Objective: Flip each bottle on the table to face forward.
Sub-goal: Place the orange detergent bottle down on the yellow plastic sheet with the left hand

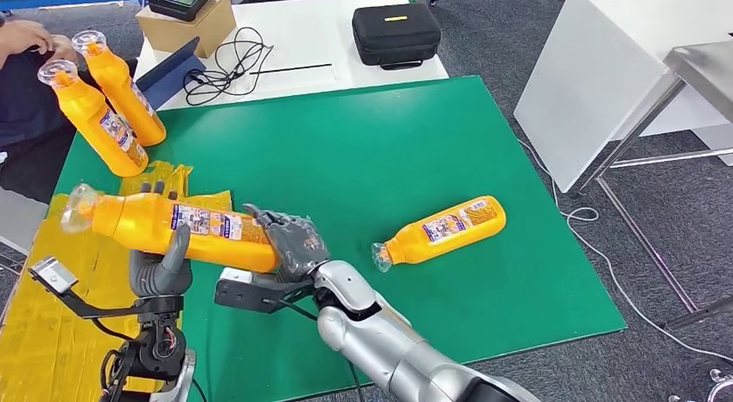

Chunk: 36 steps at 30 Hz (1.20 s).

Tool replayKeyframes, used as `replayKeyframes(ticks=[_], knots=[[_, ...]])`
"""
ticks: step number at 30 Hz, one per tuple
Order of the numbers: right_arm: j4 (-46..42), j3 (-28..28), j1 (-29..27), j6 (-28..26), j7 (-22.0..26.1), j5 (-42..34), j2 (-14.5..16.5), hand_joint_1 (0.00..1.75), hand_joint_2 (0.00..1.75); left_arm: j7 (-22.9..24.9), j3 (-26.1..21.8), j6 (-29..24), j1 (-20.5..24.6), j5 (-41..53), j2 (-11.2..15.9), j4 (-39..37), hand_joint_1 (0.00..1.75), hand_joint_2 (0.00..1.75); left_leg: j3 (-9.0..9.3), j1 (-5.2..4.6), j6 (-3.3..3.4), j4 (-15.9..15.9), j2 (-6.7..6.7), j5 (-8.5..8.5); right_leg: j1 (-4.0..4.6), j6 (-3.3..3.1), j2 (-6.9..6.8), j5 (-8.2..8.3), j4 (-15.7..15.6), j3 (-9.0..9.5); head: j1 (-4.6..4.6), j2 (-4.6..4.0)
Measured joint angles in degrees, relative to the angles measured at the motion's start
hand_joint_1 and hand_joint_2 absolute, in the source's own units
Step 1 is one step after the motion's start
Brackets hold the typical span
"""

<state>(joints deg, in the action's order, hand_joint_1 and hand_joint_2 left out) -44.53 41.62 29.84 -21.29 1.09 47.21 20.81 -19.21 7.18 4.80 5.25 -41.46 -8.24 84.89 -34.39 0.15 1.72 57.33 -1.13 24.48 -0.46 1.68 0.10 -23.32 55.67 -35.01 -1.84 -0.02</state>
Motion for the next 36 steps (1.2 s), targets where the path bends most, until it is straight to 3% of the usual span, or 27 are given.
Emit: replayKeyframes(ticks=[17,18,21,22,28,36], knots=[[0.2,4.6,-0.9,-0.7,-2.3,2.6,0.4,1.75,1.75,0.3,-2.2,-0.2,-1.4,0.1,-0.1,0.0,0.00,1.75,0.00,0.00,0.00,0.0,0.01,0.00,0.00,0.00,0.00,0.00,0.0,-0.01,-0.01,0.00],[0.2,4.8,-0.9,-0.6,-2.5,2.6,0.4,1.75,1.75,0.3,-2.3,-0.2,-1.4,0.1,-0.2,0.0,0.26,1.75,0.00,0.00,0.00,0.0,0.01,0.00,0.00,0.00,0.00,0.00,0.0,-0.01,-0.01,0.00],[0.2,5.5,-1.1,-0.2,-3.4,2.9,0.4,1.75,1.75,0.5,-2.5,-0.3,-1.6,0.3,-0.3,0.0,1.57,1.75,0.00,0.00,0.00,0.0,0.01,0.00,0.00,0.00,0.00,0.00,0.0,-0.01,-0.01,0.00],[0.2,5.9,-1.2,-0.2,-3.8,2.9,0.4,1.75,1.75,0.5,-2.6,-0.4,-1.8,0.4,-0.3,0.0,1.75,1.75,0.00,0.00,0.00,0.0,0.01,0.00,0.00,0.00,0.00,0.00,0.0,-0.01,-0.01,0.00],[-0.5,7.7,-1.5,1.0,-5.7,0.8,0.5,1.75,1.75,0.6,-3.9,-0.5,-3.8,0.1,-0.2,1.7,1.75,1.75,-0.02,0.00,0.00,0.0,0.03,0.01,0.00,-0.01,0.02,0.00,0.0,-0.02,-0.01,0.00],[-0.8,14.9,0.4,0.6,-7.1,-8.0,1.0,1.75,1.75,1.8,-11.0,1.4,-6.1,1.0,-1.5,5.6,1.75,1.75,-0.03,0.03,-0.01,0.0,0.09,0.00,0.02,-0.02,0.05,-0.01,0.0,-0.07,-0.02,0.00]])
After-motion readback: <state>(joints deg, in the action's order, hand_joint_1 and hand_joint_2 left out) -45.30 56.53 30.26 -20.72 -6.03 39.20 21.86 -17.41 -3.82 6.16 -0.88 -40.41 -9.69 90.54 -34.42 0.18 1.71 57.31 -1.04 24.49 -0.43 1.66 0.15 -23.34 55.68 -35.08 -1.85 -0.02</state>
